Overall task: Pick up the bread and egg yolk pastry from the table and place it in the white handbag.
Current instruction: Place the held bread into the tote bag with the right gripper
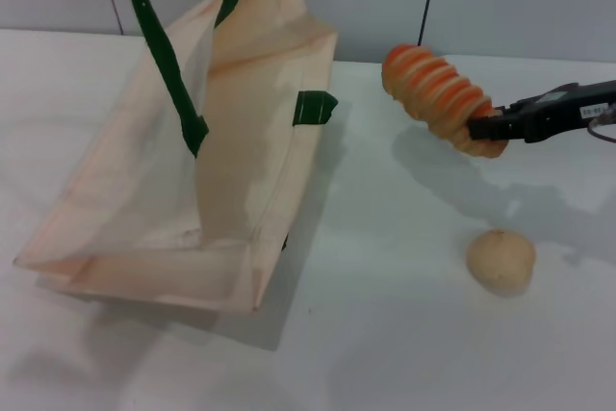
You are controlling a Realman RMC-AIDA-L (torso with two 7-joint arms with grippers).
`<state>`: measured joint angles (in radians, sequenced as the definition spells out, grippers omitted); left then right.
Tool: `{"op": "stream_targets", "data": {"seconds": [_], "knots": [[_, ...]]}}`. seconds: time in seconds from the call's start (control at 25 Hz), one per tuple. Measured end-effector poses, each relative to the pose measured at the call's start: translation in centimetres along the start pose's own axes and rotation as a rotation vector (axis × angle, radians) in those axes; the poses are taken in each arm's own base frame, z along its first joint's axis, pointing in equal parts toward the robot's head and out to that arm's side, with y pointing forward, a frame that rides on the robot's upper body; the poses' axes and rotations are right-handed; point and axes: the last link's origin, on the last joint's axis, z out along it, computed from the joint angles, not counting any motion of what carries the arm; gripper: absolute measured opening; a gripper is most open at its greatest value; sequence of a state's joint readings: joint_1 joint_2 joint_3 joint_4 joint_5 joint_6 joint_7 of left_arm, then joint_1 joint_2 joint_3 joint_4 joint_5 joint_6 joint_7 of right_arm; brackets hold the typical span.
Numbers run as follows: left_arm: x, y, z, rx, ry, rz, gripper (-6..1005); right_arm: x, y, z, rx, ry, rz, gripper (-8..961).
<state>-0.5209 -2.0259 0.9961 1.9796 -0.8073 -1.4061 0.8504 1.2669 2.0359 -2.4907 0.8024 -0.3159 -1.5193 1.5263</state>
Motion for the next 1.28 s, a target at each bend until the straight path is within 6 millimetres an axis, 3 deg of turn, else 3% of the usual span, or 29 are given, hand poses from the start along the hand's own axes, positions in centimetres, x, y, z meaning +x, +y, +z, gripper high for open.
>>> {"op": "stream_targets", "data": {"seconds": [0.6, 1.28], "knots": [[1.0, 0.3, 1.1, -0.034, 0.034, 0.025, 114, -1.0, 0.8, 1.2, -0.043, 0.016, -0.047, 309], [0.4, 0.0, 1.2, -0.021, 0.011, 0.021, 114, -1.5, -1.3, 0.3, 0.101, 0.068, -0.074, 269]]}}
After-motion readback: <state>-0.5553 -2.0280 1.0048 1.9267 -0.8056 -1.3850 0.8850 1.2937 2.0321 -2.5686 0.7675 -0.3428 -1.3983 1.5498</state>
